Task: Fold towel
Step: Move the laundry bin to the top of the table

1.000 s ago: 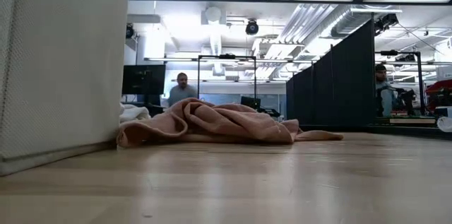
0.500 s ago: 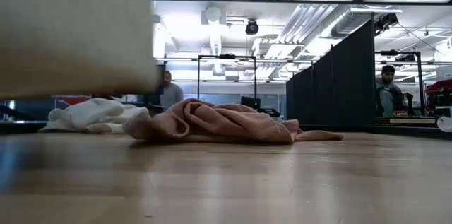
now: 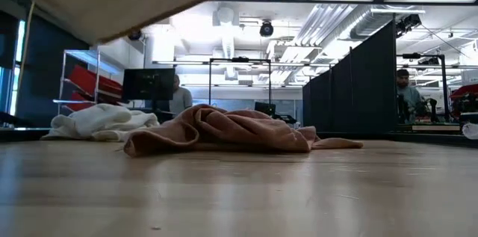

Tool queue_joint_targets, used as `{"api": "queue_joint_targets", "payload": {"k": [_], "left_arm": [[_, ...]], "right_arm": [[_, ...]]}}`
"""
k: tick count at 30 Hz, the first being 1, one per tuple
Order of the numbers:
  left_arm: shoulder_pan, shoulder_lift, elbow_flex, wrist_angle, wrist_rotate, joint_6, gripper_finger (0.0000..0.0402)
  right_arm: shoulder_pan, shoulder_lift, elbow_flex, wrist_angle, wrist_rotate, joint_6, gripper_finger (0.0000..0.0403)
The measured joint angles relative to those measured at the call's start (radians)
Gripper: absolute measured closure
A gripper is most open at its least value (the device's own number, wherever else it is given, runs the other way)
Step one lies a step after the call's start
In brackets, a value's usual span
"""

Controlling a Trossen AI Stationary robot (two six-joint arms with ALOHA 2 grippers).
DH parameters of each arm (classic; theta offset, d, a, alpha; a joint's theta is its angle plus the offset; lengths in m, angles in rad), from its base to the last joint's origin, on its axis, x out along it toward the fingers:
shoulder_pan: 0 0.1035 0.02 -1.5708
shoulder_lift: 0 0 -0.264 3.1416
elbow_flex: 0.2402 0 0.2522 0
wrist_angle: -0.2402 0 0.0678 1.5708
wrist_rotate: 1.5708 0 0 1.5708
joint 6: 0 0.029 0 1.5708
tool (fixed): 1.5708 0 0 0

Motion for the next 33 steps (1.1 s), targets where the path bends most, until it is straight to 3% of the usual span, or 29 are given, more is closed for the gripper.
{"api": "queue_joint_targets", "payload": {"k": [9,16,20,26,33], "left_arm": [[0.365,0.168,0.056,0.299,-0.058,0.315,0.04],[0.599,0.338,0.056,0.571,-0.138,0.413,0.04],[0.699,0.446,0.056,0.57,-0.051,0.409,0.04],[0.777,0.546,0.057,0.568,-0.081,0.378,0.04],[0.786,0.581,0.054,0.384,-0.018,0.262,0.04]], "right_arm": [[0.157,-0.133,0.0,-0.001,0.333,-0.013,0.0402],[0.199,-0.132,0.0,-0.027,0.383,-0.076,0.0402],[0.211,-0.119,-0.001,-0.043,0.386,-0.109,0.0402],[0.215,-0.114,-0.001,-0.046,0.385,-0.163,0.0402],[0.215,-0.114,-0.001,-0.05,0.385,-0.183,0.0402]]}}
